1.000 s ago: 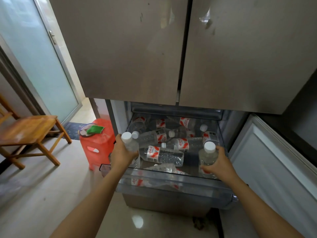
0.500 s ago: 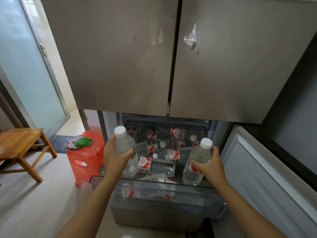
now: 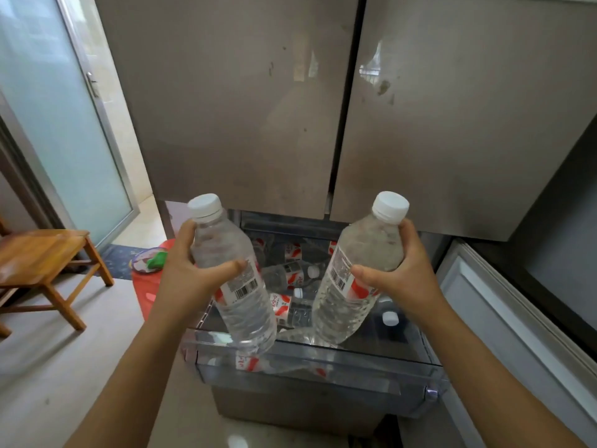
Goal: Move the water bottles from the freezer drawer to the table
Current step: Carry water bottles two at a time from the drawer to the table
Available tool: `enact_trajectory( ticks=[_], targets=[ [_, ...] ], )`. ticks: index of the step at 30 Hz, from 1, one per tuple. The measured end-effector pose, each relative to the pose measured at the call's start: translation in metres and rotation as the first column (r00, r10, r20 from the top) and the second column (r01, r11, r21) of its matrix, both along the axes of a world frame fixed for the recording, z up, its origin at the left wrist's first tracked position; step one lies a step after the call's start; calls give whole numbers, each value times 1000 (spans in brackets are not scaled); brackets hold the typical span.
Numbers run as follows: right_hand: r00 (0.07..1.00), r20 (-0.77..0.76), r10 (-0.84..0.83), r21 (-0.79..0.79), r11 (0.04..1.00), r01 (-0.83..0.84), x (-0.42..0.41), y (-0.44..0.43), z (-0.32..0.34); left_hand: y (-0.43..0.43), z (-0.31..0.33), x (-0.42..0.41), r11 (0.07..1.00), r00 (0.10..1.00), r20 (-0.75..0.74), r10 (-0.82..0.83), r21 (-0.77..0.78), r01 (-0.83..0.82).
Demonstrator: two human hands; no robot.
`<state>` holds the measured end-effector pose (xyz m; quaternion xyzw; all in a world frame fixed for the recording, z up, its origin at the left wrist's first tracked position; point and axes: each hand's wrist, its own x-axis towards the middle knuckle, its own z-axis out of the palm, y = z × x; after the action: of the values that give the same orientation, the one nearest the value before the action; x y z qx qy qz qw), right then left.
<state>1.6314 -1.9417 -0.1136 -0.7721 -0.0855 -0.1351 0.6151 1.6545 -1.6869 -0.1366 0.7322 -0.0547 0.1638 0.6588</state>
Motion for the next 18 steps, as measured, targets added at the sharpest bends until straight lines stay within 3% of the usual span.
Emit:
enact_trajectory(
  ticks=[6,12,18],
  targets=[
    [962,-142,235,162,964,-212,-1,29,-33,42,-28,-32,994,981,-173,-93,37,101],
    [875,-351,333,68,941,-331,-9,68,-68,79,-63,-68,996,962,-270,-36,71,57],
    [835,-432,340,33,932,-361,-12,85,-101,90,-78,-95,987,927,-359,105,154,-52]
  ],
)
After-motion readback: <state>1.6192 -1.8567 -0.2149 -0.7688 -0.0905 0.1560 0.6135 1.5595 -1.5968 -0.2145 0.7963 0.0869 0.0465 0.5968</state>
